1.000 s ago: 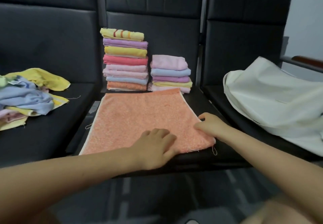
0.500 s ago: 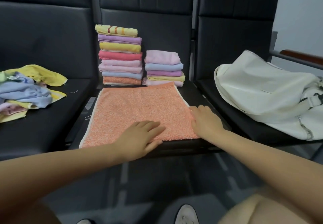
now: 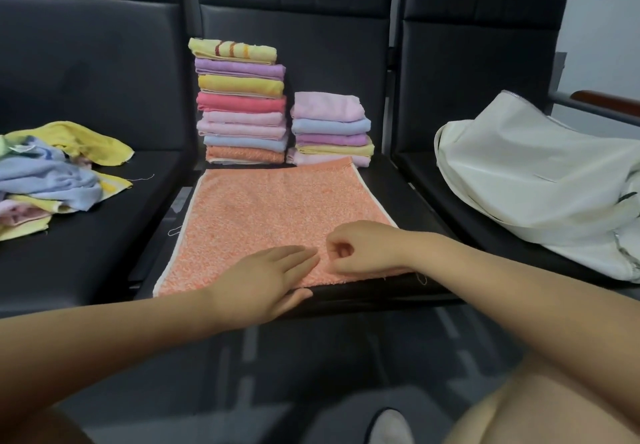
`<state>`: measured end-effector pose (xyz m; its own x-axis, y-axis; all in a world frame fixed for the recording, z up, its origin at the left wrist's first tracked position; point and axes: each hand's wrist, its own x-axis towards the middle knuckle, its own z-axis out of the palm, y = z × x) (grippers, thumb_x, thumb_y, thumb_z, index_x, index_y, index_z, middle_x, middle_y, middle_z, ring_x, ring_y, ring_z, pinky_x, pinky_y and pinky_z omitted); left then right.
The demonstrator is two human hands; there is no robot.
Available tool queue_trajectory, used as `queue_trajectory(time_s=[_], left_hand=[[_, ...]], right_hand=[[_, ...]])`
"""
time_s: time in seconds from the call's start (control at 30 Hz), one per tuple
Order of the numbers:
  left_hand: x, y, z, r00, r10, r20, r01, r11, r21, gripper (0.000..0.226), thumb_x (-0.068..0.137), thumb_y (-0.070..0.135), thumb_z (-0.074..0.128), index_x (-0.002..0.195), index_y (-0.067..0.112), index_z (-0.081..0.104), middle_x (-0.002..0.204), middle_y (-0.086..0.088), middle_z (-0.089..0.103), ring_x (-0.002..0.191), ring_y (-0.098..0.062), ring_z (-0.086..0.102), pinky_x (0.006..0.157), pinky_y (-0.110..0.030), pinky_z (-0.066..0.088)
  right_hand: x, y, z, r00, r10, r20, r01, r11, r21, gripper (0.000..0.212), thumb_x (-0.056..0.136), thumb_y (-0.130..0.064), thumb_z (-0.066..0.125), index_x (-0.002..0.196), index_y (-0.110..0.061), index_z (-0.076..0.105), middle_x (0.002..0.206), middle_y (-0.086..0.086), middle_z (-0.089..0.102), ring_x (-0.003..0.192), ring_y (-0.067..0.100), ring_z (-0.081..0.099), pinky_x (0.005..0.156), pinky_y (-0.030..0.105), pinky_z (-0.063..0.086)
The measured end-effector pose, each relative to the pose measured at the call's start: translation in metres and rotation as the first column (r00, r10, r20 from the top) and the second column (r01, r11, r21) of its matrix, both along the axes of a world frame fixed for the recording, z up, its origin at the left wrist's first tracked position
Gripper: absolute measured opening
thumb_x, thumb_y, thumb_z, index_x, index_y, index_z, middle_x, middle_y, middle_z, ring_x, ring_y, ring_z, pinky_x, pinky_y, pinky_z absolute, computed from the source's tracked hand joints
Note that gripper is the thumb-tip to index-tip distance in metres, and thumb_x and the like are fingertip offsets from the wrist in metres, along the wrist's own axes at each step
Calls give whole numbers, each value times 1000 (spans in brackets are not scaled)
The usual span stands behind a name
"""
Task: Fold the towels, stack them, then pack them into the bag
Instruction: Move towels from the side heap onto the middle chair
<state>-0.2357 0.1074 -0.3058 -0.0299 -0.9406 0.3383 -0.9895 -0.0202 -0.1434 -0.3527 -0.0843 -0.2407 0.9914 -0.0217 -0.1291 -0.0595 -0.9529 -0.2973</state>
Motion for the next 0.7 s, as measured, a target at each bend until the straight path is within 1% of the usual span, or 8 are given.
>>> queue_trajectory(time_s=[0.1, 0.23, 0.3, 0.4, 0.47, 0.53, 0.6, 0.7], left_hand=[[3, -1, -2, 999, -32, -21, 32, 999, -30, 63, 104, 44, 18, 128, 6, 62, 129, -7, 63, 115, -24, 63, 93, -33, 52], [7, -3, 2, 992, -33, -123, 25, 998, -61, 57, 103, 42, 23, 124, 11, 66, 125, -3, 66, 111, -21, 64, 90, -32, 55], [11, -9, 13, 968, 18, -249, -32, 998, -54, 53, 99, 46, 24, 106, 18, 69, 104, 1, 72, 91, -17, 66, 79, -29, 54], [23, -22, 32, 895, 107, -434, -122, 993, -6, 42, 97, 50, 25, 66, 31, 45, 61, 12, 52, 56, -3, 47, 59, -20, 35], [32, -30, 40, 817, 169, -551, -175, 984, 42, 44, 102, 40, 35, 61, 29, 45, 57, 11, 51, 55, -3, 46, 58, -17, 33], [39, -36, 45, 776, 207, -596, -215, 975, 58, 42, 103, 32, 39, 63, 24, 51, 61, 10, 54, 60, -6, 49, 61, -21, 36], [46, -38, 47, 811, 236, -536, -220, 971, 94, 44, 102, 36, 40, 65, 16, 52, 61, 5, 53, 60, -12, 48, 60, -26, 35], [56, -40, 56, 942, 308, -133, -270, 932, 244, 47, 96, 53, 44, 65, 18, 41, 57, 5, 42, 52, -9, 35, 53, -29, 27]], right_hand=[[10, -5, 2, 999, -45, -24, 47, 992, 119, 18, 88, -31, 65, 83, -14, 63, 74, -11, 54, 68, 5, 46, 67, 21, 41], [21, -10, -4, 999, -30, -32, 33, 994, 108, 26, 90, -32, 63, 71, -17, 54, 68, -8, 49, 63, 8, 41, 64, 24, 37], [26, -11, -4, 999, -22, -42, 27, 993, 111, 36, 95, -38, 56, 66, -19, 48, 66, -8, 48, 62, 9, 40, 64, 25, 34], [29, -15, 4, 992, -97, -83, 117, 950, 291, 38, 95, -55, 46, 66, -31, 53, 70, -19, 56, 69, 1, 49, 73, 21, 38], [30, -20, 8, 989, -95, -110, 125, 942, 311, 47, 85, -68, 51, 67, -25, 49, 69, -15, 49, 68, 7, 45, 70, 24, 37], [33, -22, 10, 988, -97, -120, 119, 975, 188, 45, 85, -57, 61, 65, -22, 41, 65, -10, 41, 61, 9, 37, 61, 23, 32], [40, -25, 11, 991, -98, -96, 103, 993, 50, 40, 92, -38, 62, 63, -19, 40, 63, -7, 42, 58, 9, 37, 57, 23, 30], [53, -27, 13, 996, -88, -32, 88, 996, 23, 34, 94, -21, 56, 65, -12, 41, 63, -2, 41, 58, 13, 37, 59, 30, 33]])
